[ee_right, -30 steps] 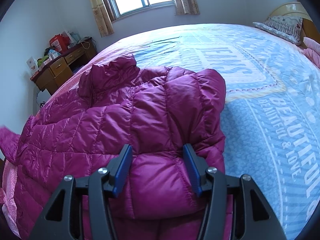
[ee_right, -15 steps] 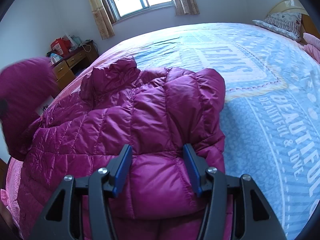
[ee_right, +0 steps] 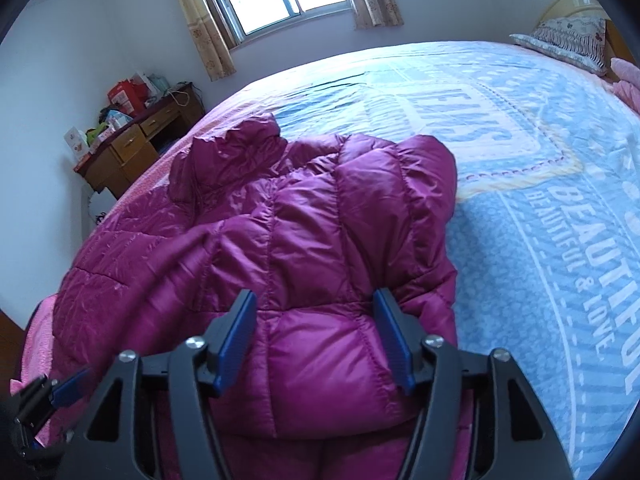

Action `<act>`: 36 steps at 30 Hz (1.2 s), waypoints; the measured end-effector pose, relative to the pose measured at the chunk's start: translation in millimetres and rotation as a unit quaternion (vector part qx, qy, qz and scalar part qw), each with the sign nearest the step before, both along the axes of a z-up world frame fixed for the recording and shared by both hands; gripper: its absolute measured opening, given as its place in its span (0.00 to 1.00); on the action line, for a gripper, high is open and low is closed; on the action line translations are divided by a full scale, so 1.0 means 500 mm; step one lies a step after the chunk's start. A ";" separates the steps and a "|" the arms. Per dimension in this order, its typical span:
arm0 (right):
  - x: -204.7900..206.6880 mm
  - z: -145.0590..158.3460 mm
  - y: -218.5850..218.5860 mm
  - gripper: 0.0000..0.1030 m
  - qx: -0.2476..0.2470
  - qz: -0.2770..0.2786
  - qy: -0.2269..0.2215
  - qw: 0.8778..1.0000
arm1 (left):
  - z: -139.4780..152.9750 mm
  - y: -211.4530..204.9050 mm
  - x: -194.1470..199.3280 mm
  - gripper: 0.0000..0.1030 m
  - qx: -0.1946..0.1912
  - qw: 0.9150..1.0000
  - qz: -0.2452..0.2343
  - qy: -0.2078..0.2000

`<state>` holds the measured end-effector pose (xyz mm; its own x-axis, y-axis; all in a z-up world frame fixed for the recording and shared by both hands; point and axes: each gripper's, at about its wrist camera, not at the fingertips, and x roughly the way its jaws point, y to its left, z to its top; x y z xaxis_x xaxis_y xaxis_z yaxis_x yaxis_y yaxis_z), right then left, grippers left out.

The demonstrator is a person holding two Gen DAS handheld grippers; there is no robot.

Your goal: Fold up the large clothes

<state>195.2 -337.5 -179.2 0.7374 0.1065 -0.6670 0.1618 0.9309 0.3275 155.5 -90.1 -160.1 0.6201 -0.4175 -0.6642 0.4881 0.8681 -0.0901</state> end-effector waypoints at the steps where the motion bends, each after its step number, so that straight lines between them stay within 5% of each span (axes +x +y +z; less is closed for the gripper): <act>1: -0.001 0.002 -0.002 0.64 0.005 0.000 0.000 1.000 | 0.000 0.011 -0.007 0.66 0.003 1.000 0.007 -0.004; 7: -0.053 0.032 0.028 0.69 0.148 0.016 -0.040 0.988 | 0.010 0.095 -0.035 0.66 -0.011 0.998 0.059 -0.009; 10: -0.027 0.023 0.100 0.66 0.104 0.055 -0.001 0.993 | 0.021 0.124 -0.022 0.66 -0.016 0.996 0.084 -0.008; 12: -0.013 0.017 0.133 0.24 0.068 0.071 0.011 0.995 | 0.031 0.144 -0.012 0.66 -0.010 0.995 0.100 -0.003; 15: -0.014 0.019 0.158 0.19 0.045 0.069 0.022 0.996 | 0.048 0.177 0.004 0.66 -0.020 0.993 0.116 0.003; 19: -0.047 0.026 0.177 0.18 0.049 0.094 0.033 0.994 | 0.077 0.203 0.037 0.66 -0.026 0.989 0.143 -0.008; 23: -0.059 -0.003 0.165 0.20 0.049 0.089 0.048 0.994 | 0.077 0.193 0.097 0.66 0.011 0.984 0.174 -0.016; 26: -0.056 0.003 0.143 0.35 0.055 0.083 0.049 0.994 | 0.063 0.197 0.135 0.66 0.048 0.981 0.190 0.010; 29: -0.090 0.059 0.126 0.50 0.001 0.035 0.016 0.999 | 0.071 0.222 0.145 0.66 0.022 0.979 0.200 0.002; 31: -0.101 0.096 0.133 0.49 -0.047 0.023 -0.022 0.998 | 0.072 0.222 0.158 0.66 0.022 0.976 0.216 0.002; 33: -0.083 0.119 0.161 0.24 -0.080 0.047 -0.030 0.995 | 0.066 0.209 0.175 0.66 0.025 0.974 0.224 0.003; 36: -0.035 0.102 0.201 0.18 -0.082 0.094 -0.015 0.992 | 0.044 0.188 0.199 0.66 0.051 0.969 0.240 0.002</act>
